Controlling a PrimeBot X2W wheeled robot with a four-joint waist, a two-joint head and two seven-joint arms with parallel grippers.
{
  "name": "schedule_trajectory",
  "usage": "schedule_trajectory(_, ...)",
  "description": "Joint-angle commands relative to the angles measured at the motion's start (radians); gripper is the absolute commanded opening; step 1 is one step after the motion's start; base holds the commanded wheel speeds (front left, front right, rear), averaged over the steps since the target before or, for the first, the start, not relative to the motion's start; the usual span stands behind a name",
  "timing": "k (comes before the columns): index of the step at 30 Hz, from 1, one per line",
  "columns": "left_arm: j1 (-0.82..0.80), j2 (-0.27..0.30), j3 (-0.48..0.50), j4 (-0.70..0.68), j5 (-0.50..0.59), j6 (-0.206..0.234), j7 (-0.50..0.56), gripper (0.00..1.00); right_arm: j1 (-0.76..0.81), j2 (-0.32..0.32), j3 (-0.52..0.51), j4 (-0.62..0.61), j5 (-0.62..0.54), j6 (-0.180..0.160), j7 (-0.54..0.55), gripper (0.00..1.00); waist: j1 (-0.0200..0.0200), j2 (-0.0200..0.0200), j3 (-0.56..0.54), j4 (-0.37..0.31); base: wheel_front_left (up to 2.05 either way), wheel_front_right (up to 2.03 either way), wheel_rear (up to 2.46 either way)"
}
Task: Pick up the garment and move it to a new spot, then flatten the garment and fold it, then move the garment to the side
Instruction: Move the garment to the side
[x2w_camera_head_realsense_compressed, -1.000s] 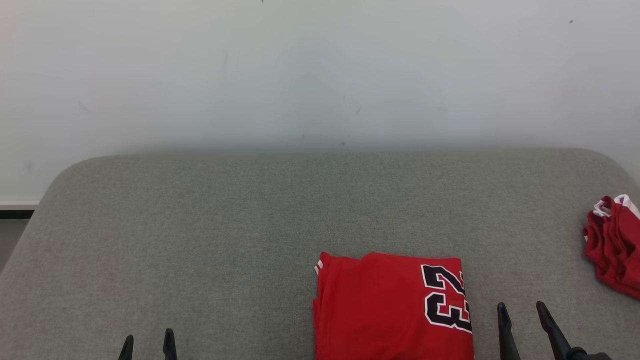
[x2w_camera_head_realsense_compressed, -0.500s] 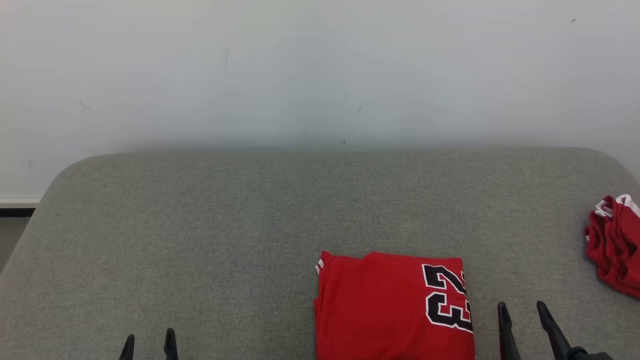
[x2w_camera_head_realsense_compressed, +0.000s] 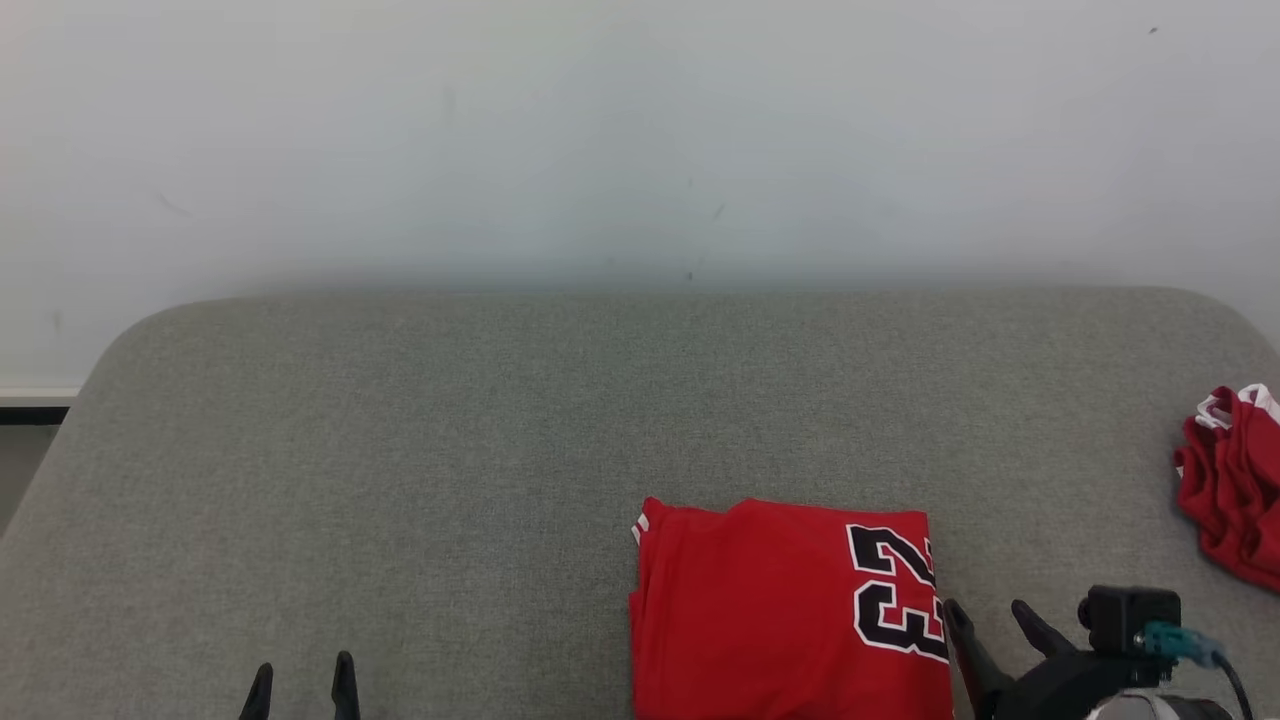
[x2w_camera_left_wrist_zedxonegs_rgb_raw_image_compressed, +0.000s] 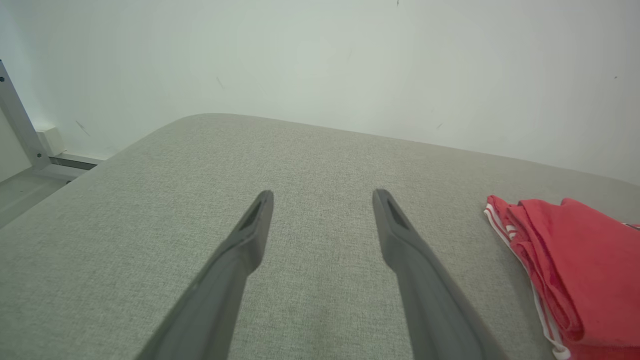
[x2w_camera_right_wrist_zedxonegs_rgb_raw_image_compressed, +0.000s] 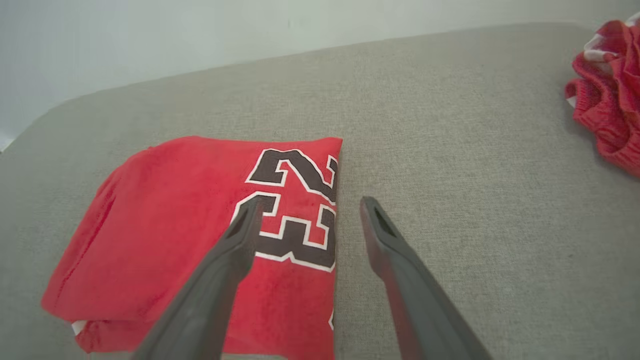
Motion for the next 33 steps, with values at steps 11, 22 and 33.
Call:
schedule_trajectory(11,-0.018,-0.002,-0.037,-0.011,0.005,0.0,-0.003,1.0,-0.099,0.023,-0.13,-0.002,0.0,-0.003,0.417,1.0,0.0,0.0,0.025,0.061,0.0,0.0,0.0)
schedule_trajectory(22,-0.034,-0.002,-0.058,-0.013,-0.002,-0.003,-0.003,1.0,-0.17,0.03,-0.202,0.116,-0.042,-0.003,0.496,1.0,0.0,0.0,0.086,0.134,0.0,0.0,0.0)
schedule_trajectory(33,-0.058,-0.002,-0.076,-0.021,-0.012,0.005,-0.003,1.0,-0.215,0.034,-0.185,0.259,-0.07,-0.002,0.526,0.79,0.0,0.0,0.124,0.159,0.0,0.0,0.0)
